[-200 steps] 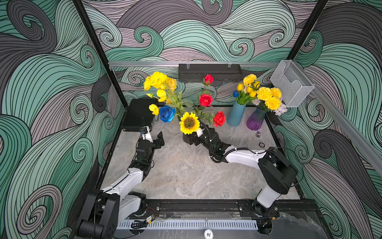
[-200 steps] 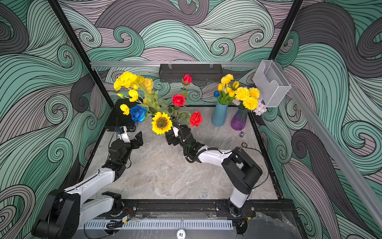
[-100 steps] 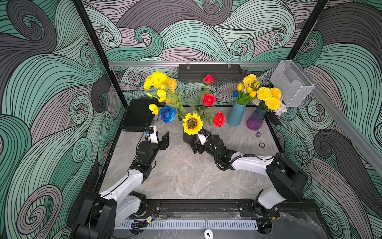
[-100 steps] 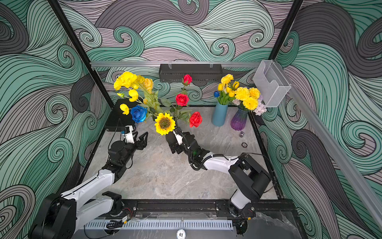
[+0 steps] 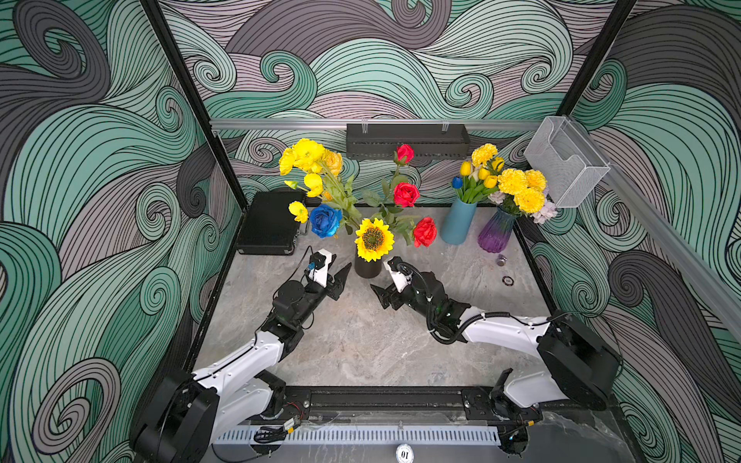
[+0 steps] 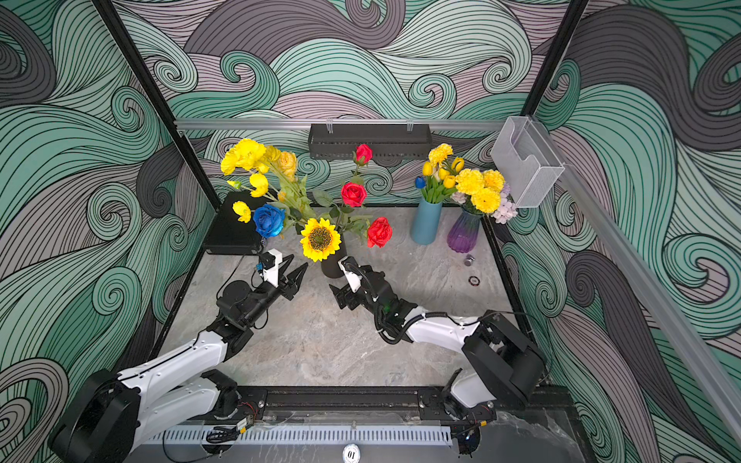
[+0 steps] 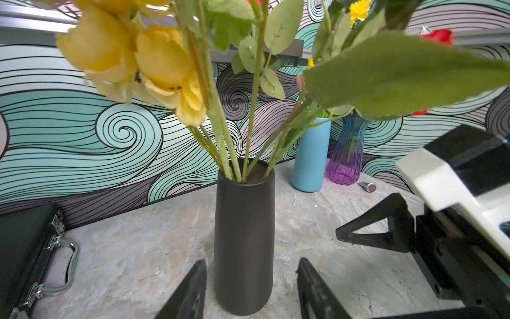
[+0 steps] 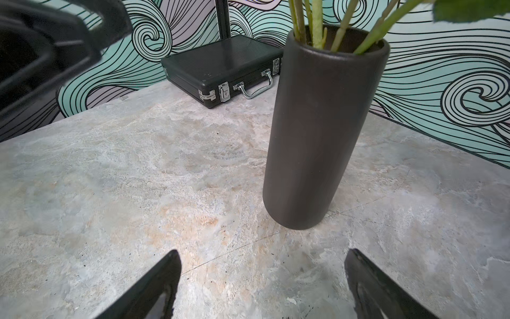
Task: Pick out yellow flowers from the vase
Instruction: Pick up the flower from the vase.
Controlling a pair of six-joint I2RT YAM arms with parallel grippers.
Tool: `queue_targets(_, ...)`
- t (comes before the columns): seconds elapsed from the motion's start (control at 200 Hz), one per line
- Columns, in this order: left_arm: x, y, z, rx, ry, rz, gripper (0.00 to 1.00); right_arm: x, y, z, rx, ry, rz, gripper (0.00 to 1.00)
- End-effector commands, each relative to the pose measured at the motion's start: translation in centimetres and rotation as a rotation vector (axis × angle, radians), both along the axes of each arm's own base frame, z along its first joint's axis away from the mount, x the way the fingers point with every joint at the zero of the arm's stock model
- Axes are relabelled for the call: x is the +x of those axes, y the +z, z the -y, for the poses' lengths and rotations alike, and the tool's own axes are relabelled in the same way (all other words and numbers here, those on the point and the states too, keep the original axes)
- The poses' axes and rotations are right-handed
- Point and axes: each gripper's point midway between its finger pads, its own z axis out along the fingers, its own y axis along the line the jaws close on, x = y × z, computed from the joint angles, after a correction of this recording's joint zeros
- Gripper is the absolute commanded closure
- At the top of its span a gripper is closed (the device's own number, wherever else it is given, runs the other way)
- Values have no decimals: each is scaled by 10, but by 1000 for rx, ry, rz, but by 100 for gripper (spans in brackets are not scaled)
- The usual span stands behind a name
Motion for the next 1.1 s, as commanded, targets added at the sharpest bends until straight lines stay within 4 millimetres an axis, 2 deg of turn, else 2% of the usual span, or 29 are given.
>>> queue_targets(0.0, 1, 37, 17, 34, -39, 135, 53, -3, 14, 0, 26, 11, 48, 9)
queue_targets(0.295, 13, 50, 41, 116, -32, 220, 55, -5, 22, 2, 49, 13, 69, 9)
queue_targets(0.425, 21, 54, 46, 144, -29, 229, 58, -7, 23, 2, 54, 17, 72, 10)
queue_targets(0.905, 52, 59, 53, 171, 36, 243, 74, -11, 27, 1, 71, 39, 70, 11)
queue_targets(1.096, 55, 63, 52, 159, 54, 251, 74, -11, 27, 0, 70, 42, 70, 11)
